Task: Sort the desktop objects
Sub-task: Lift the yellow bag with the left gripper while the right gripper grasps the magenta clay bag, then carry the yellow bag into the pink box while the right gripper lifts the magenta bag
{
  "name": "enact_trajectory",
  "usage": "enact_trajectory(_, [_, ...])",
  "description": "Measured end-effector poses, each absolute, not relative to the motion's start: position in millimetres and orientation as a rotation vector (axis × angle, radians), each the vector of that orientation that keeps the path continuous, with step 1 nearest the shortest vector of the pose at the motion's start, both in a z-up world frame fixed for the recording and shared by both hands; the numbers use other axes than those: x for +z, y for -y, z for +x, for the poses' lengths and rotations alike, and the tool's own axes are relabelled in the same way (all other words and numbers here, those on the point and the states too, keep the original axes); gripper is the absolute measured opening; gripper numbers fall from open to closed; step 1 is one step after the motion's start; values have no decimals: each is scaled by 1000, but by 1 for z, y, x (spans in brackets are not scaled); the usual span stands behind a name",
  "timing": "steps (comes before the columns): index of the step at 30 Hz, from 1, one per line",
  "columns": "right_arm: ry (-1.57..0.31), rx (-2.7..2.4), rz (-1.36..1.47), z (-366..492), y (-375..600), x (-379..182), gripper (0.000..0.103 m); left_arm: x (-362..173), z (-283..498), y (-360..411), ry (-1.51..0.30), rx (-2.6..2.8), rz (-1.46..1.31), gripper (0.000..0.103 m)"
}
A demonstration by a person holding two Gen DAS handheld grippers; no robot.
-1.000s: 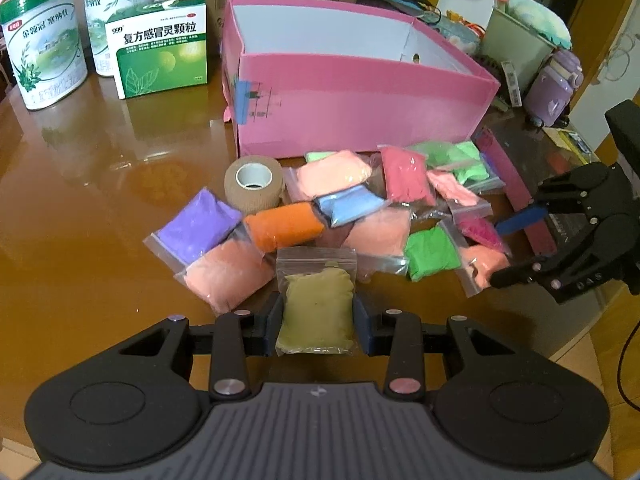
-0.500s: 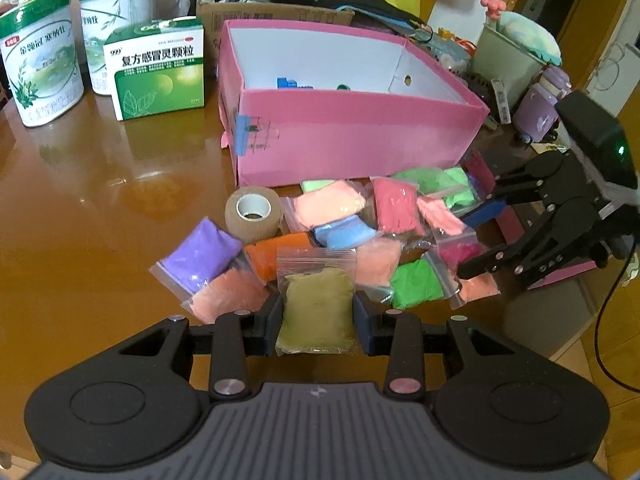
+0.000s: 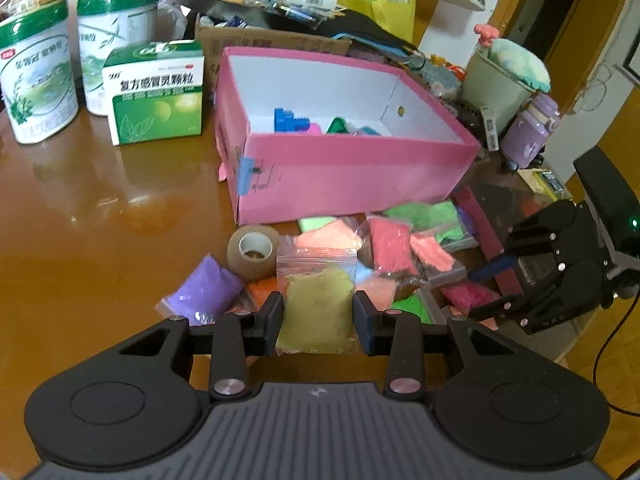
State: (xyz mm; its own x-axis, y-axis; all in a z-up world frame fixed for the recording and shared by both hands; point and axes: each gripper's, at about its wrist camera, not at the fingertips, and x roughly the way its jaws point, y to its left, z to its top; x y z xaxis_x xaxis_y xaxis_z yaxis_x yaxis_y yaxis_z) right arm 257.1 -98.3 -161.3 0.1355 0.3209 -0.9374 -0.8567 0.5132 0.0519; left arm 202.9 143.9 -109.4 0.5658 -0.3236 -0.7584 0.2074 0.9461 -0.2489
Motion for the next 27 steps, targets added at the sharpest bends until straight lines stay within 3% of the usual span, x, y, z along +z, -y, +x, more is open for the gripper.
enact_trajectory(9, [-1102,823,-568,254,97,-163,38,-112,221,-147,-929,-414,-126,36])
enact_trajectory(11, [-1103,840,-576,257,94,-164,51,-111,224,-147,-927,-431,-110,36])
enact_trajectory(27, [-1168,883,-456,288,114,-180,51,-94,211,-138,-903,-383,-115,36])
